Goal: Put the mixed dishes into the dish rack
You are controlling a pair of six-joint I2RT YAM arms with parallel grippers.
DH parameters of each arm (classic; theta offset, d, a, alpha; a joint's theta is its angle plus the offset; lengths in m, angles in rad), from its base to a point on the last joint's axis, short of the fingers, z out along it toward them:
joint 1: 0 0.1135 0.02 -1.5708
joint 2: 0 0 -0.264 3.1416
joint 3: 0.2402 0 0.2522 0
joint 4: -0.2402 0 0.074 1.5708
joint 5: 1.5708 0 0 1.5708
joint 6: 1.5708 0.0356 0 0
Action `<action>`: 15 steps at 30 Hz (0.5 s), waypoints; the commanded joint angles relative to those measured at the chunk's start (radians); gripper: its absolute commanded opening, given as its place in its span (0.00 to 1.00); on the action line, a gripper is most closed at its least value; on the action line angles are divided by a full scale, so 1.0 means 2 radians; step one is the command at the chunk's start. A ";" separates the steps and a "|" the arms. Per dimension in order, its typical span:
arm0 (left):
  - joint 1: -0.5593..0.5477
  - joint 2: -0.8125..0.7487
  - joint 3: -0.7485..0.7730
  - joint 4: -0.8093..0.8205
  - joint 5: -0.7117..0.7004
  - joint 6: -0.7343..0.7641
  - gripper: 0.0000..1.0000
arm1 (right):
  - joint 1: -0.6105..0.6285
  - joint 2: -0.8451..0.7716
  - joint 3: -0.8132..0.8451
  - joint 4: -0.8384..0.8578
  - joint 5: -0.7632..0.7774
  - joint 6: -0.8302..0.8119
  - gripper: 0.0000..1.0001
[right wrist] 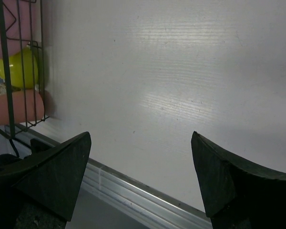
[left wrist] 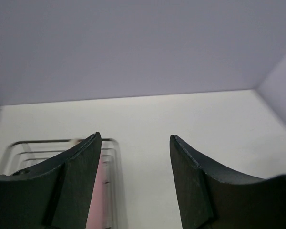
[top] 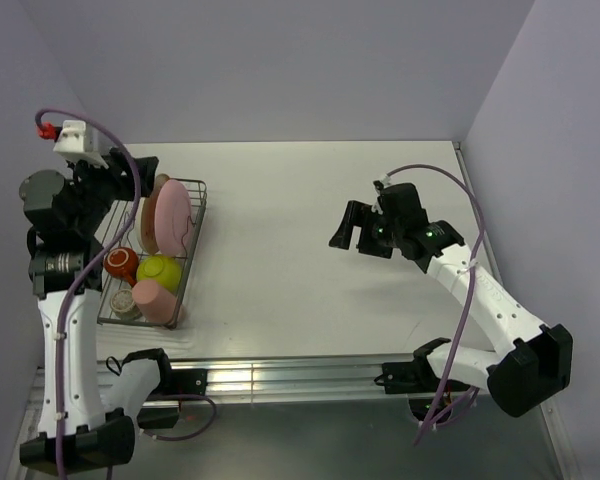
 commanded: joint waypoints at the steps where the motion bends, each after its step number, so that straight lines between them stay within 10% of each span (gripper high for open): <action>1: -0.002 -0.027 -0.051 0.100 0.121 -0.151 0.65 | -0.004 -0.036 -0.015 0.053 -0.017 -0.012 0.93; 7: -0.025 -0.063 -0.175 0.287 0.223 -0.349 0.66 | -0.003 -0.068 -0.042 0.079 -0.020 -0.014 0.94; 15: -0.082 -0.079 -0.279 0.319 0.203 -0.372 0.70 | -0.003 -0.116 -0.114 0.145 -0.041 0.003 0.95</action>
